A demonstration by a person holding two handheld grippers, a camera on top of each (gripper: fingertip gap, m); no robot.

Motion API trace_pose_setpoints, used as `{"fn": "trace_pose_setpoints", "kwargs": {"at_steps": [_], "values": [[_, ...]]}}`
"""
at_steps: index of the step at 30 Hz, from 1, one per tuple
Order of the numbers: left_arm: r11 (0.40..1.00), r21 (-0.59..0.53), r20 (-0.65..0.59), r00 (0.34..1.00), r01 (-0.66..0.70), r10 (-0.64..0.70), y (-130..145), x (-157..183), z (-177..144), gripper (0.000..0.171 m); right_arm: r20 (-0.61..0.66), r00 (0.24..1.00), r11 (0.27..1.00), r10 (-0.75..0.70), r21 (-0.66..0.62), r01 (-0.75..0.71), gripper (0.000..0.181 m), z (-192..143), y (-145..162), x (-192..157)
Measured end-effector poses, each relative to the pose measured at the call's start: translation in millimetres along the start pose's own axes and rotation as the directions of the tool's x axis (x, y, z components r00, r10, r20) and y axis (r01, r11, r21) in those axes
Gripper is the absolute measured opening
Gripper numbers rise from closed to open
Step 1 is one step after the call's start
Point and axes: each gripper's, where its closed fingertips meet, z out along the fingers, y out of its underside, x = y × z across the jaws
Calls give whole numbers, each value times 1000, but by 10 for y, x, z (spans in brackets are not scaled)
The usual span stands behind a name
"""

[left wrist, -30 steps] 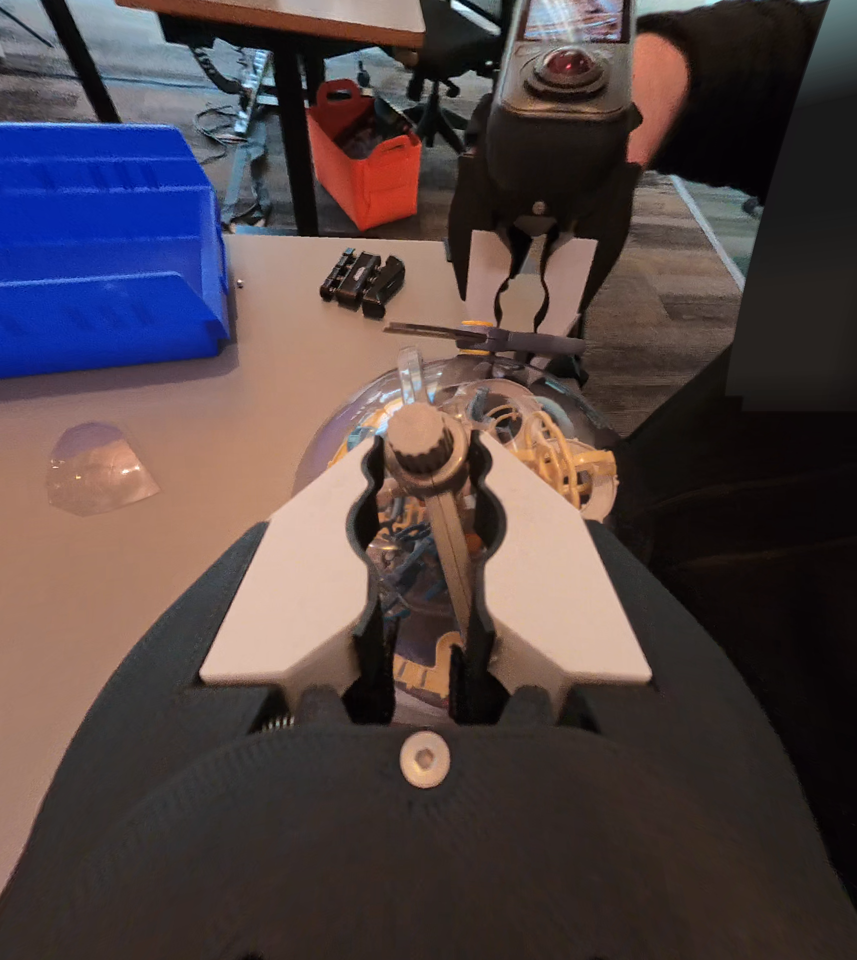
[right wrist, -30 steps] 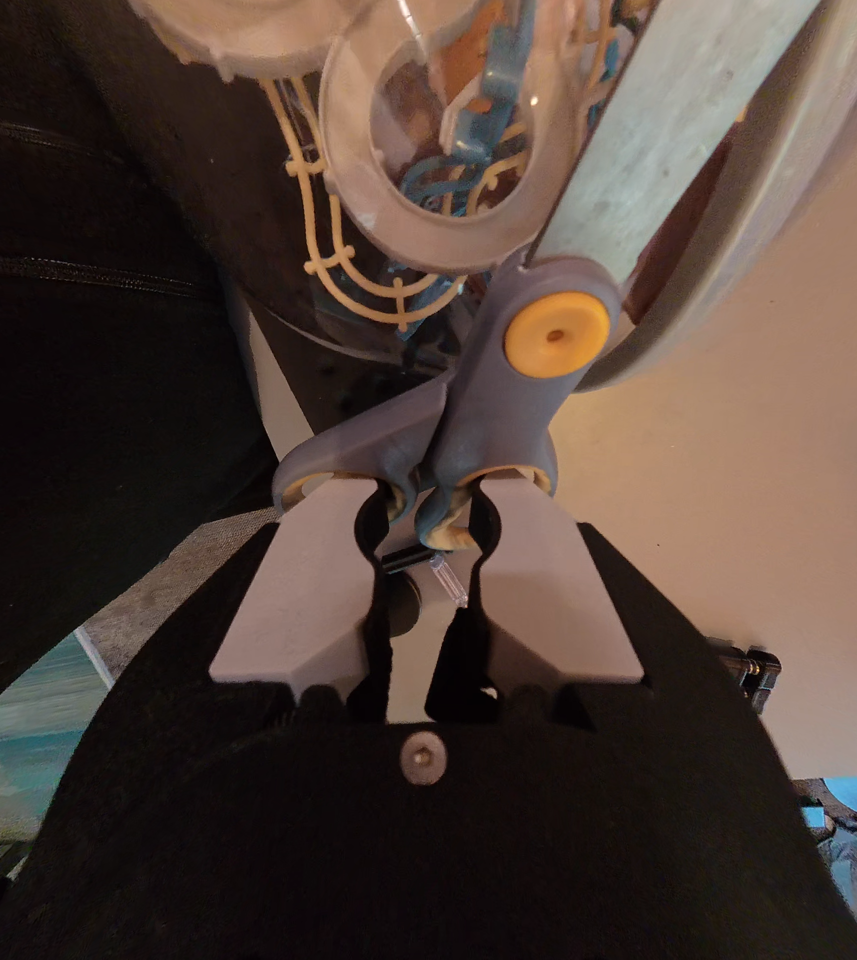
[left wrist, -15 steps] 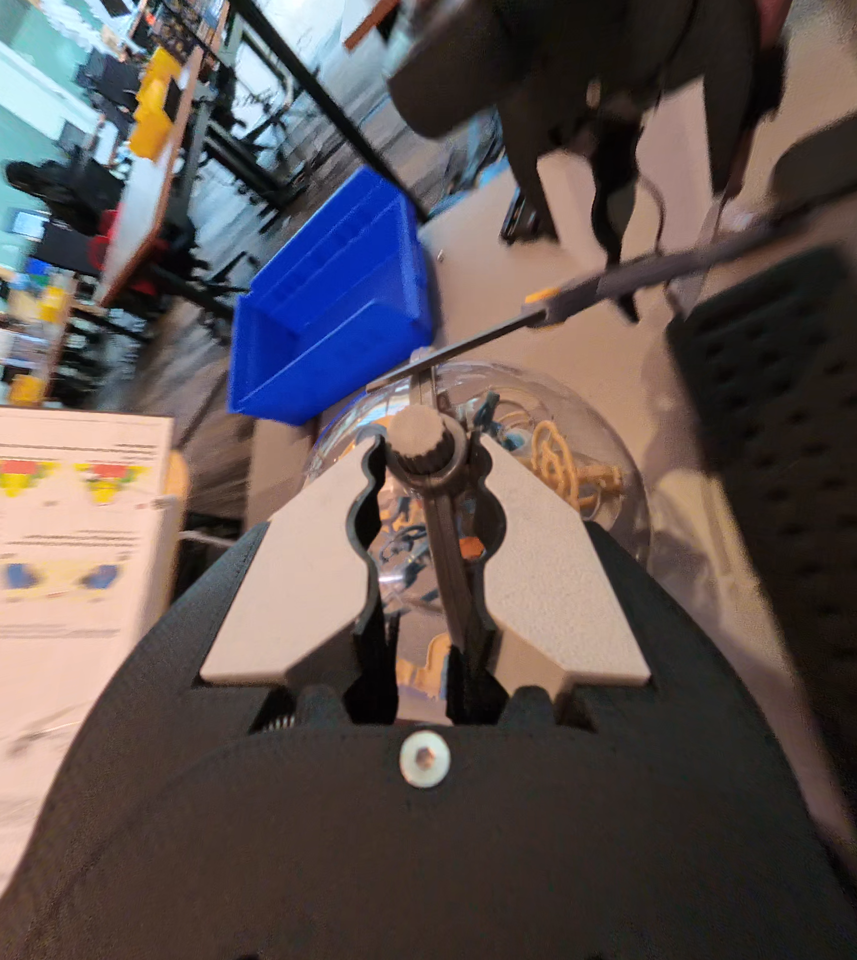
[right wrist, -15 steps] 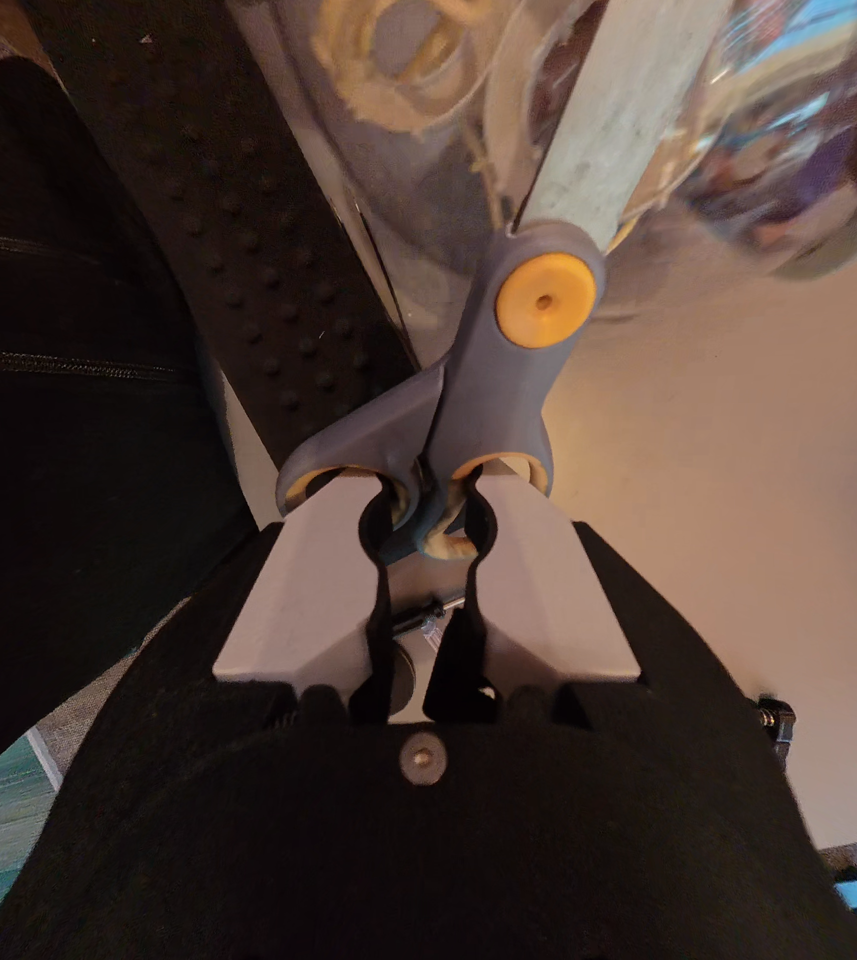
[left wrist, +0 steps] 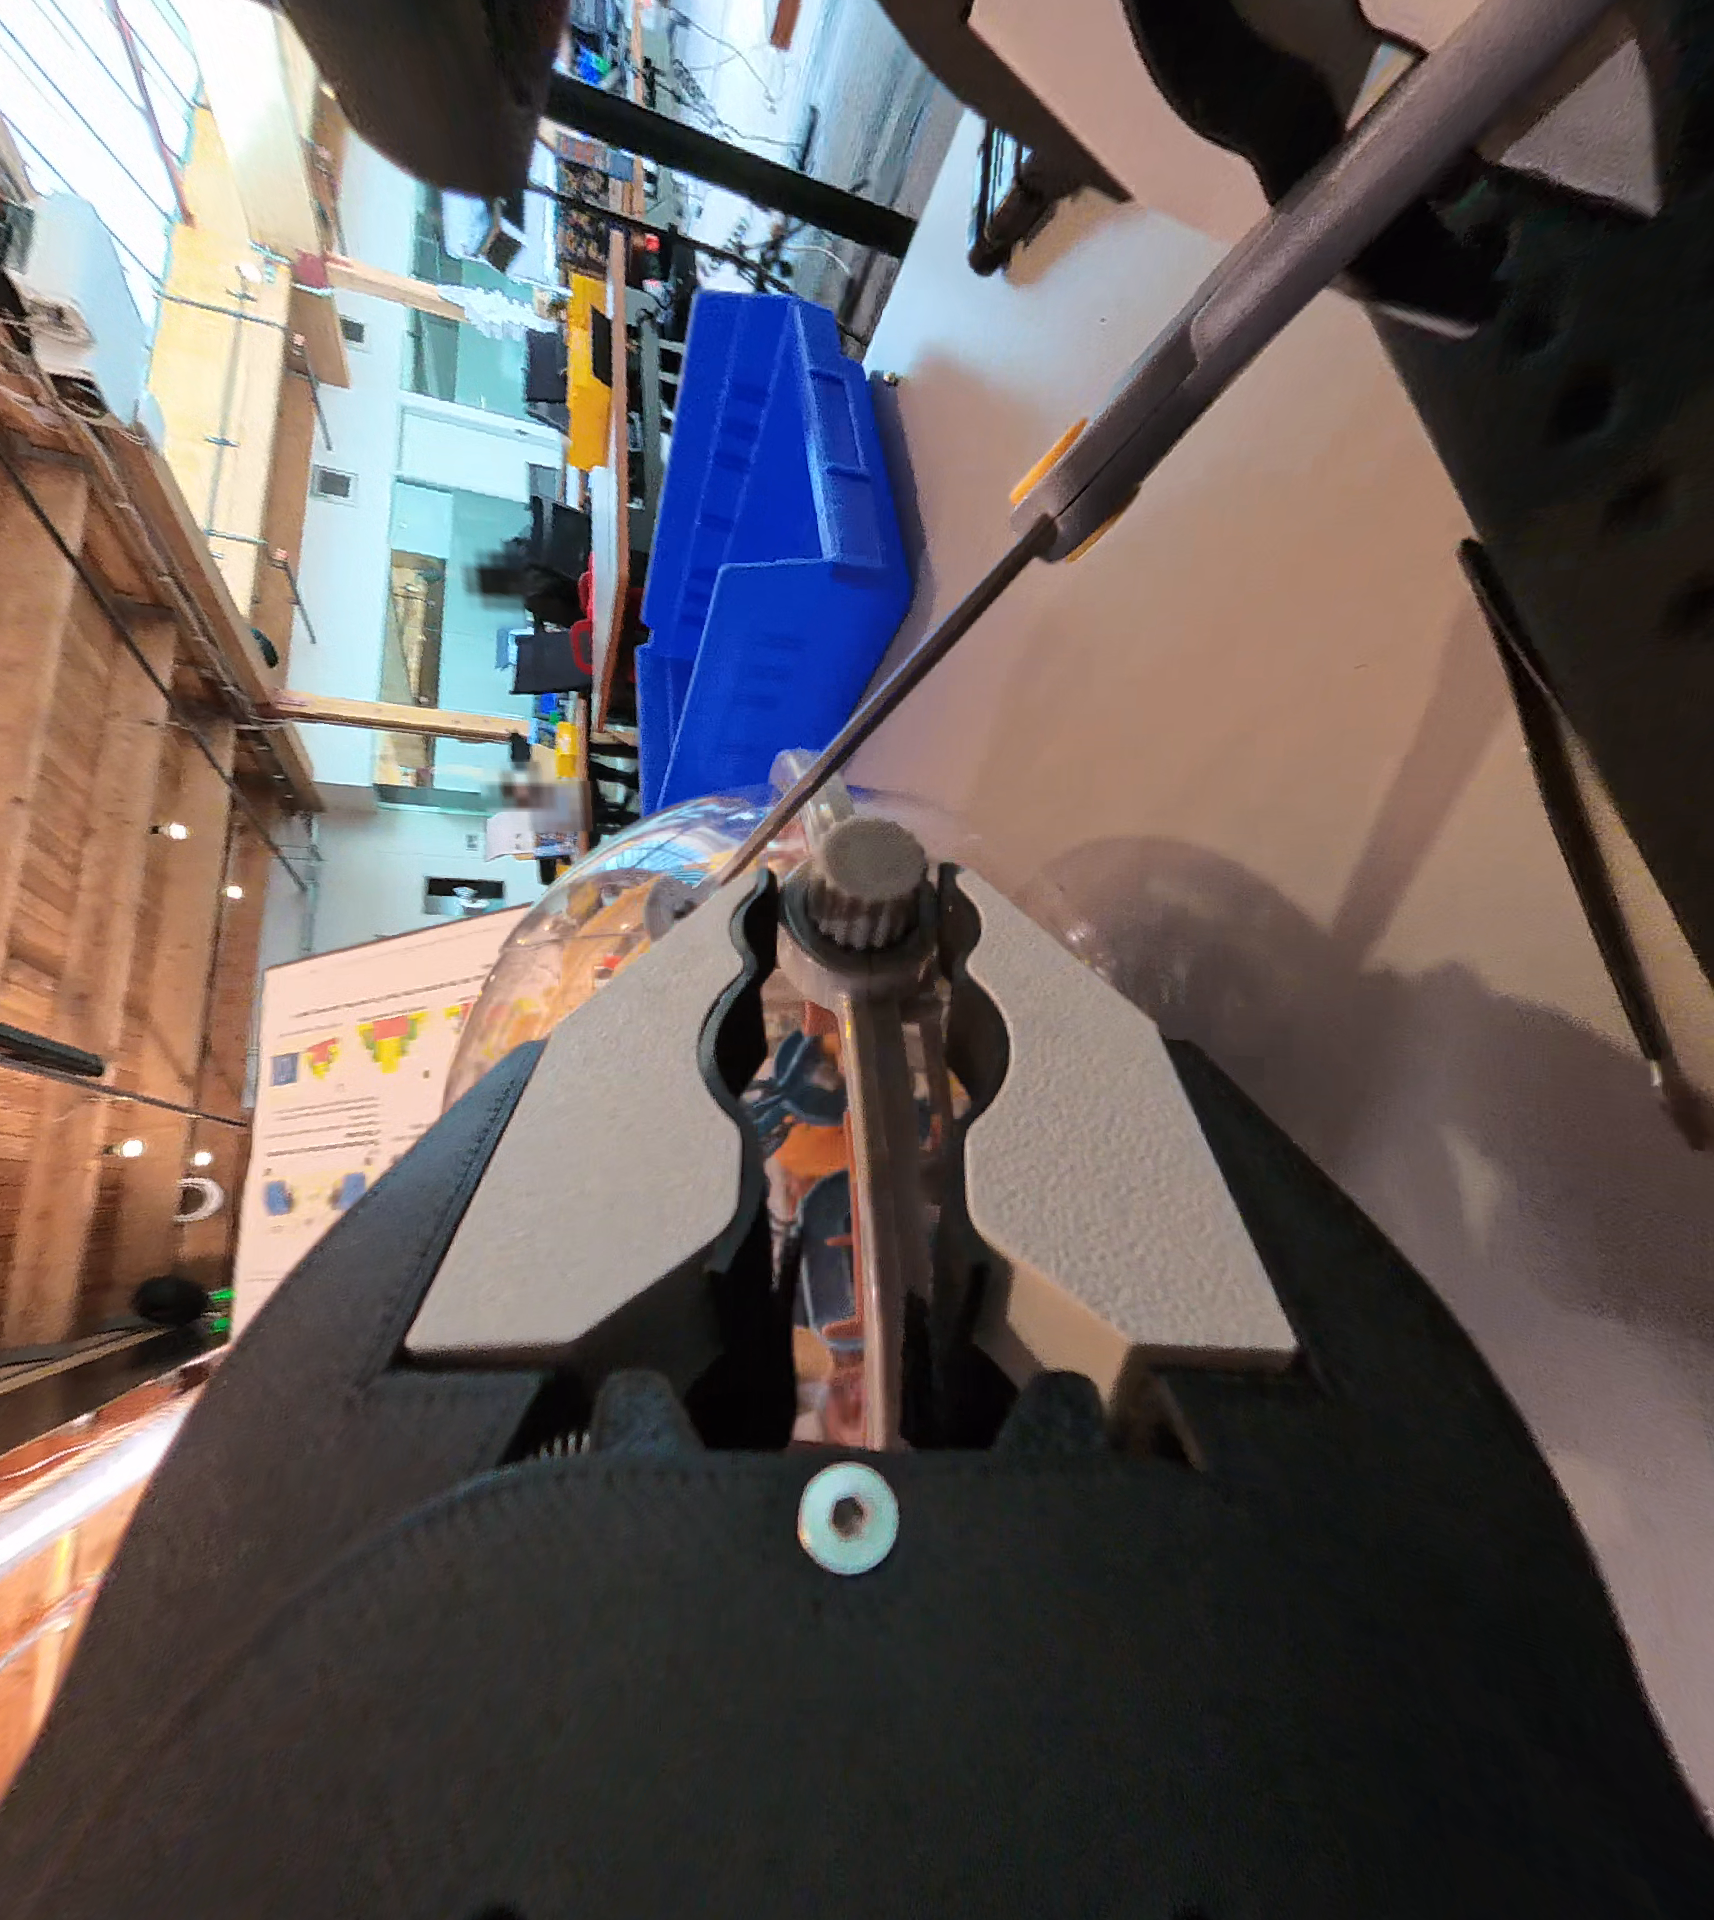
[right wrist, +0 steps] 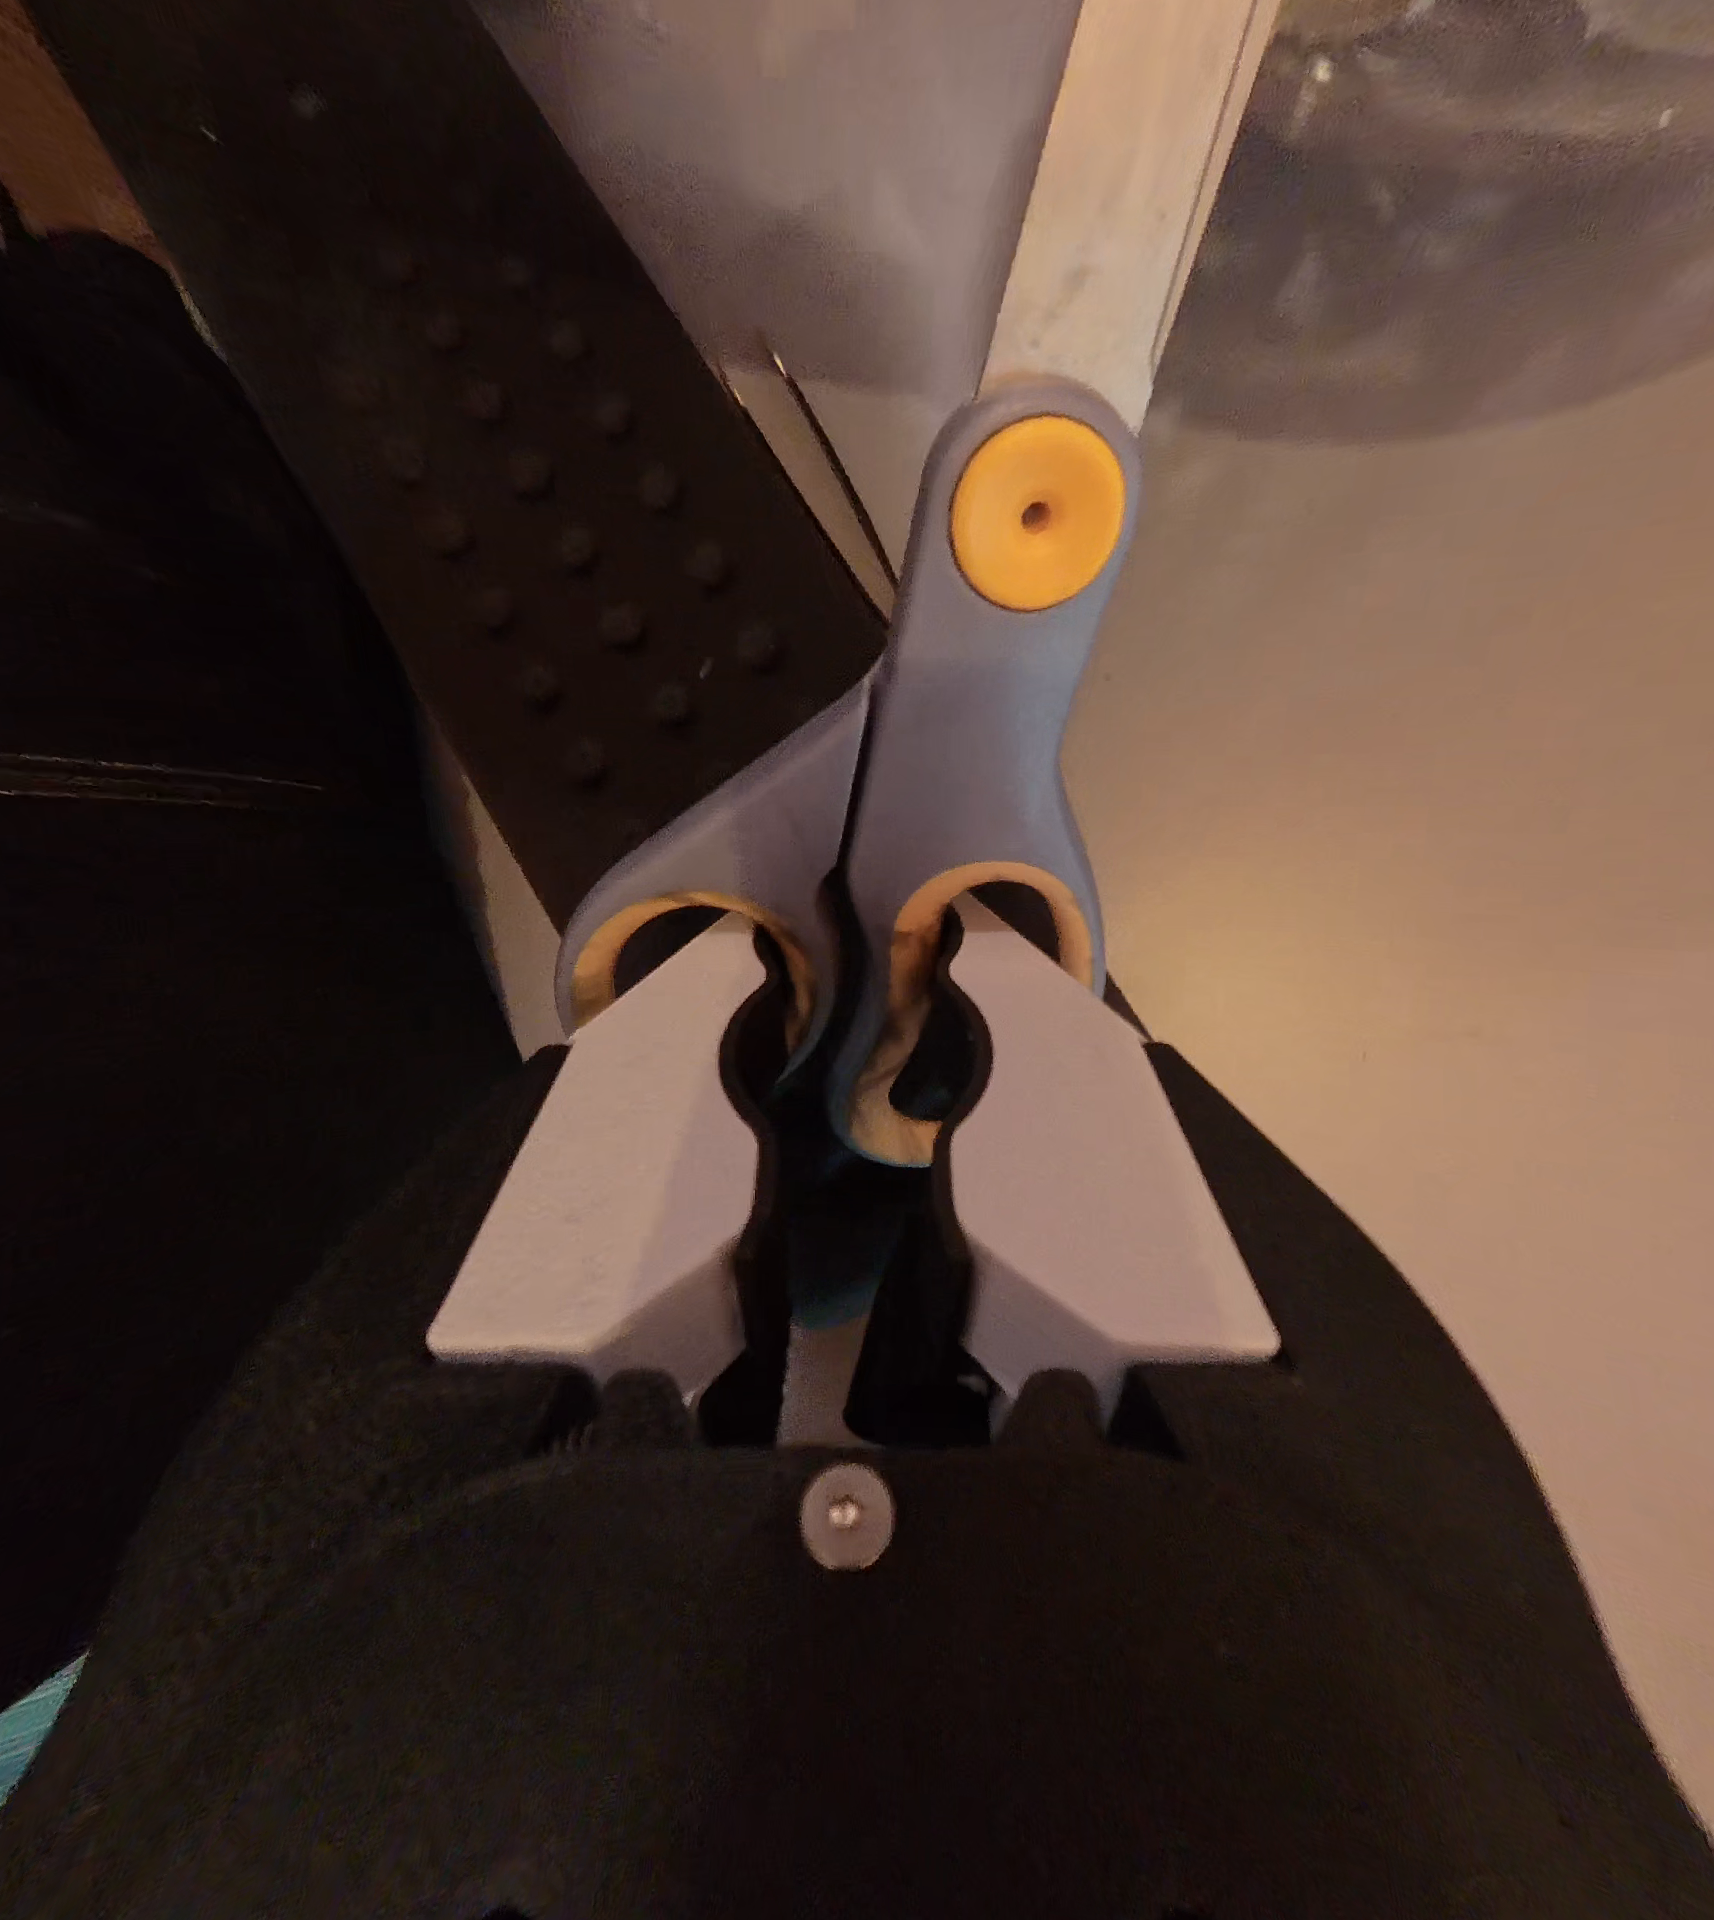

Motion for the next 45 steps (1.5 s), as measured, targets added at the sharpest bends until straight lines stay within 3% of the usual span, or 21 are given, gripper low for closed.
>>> {"fn": "trace_pose_setpoints", "kwargs": {"at_steps": [2,7,12,19,22,27,31,33,37,40,43,45], "values": [[999,3,35,999,-33,33,30,71,-1,26,-34,999,1000,8,-17,-9,19,74,77,33],[999,-19,28,999,29,-28,77,225,-32,27,-74,997,1000,3,2,-3,19,121,55,3],[995,-32,13,996,92,-91,91,335,-86,39,-177,983,999,-38,-37,32,19,110,53,-1],[975,-12,-6,975,223,-223,49,455,-305,49,-338,928,984,-156,-129,119,19,72,71,57],[960,5,-25,960,280,-280,19,470,-445,51,-430,869,960,-244,-231,155,19,20,105,101],[935,11,-37,935,354,-354,13,450,-654,53,-476,819,938,-320,-283,203,19,35,100,108],[924,86,-57,928,373,-369,-127,251,-937,54,-517,792,941,-326,-261,217,19,40,100,103],[939,94,-1,944,330,-331,-67,-74,-1086,59,-530,791,949,-307,-238,208,19,41,104,99],[933,40,-26,934,358,-357,266,-757,-1227,104,-542,786,953,-298,-220,209,20,45,109,94],[884,-131,-309,829,449,-466,586,-707,-1092,143,-527,801,957,-284,-206,204,21,52,113,95],[854,-271,-517,682,444,-518,900,-540,-917,157,-507,821,962,-264,-200,186,26,46,112,112],[799,-366,-683,446,476,-579,890,-355,-947,157,-477,844,966,-246,-194,172,26,54,114,112]]}}
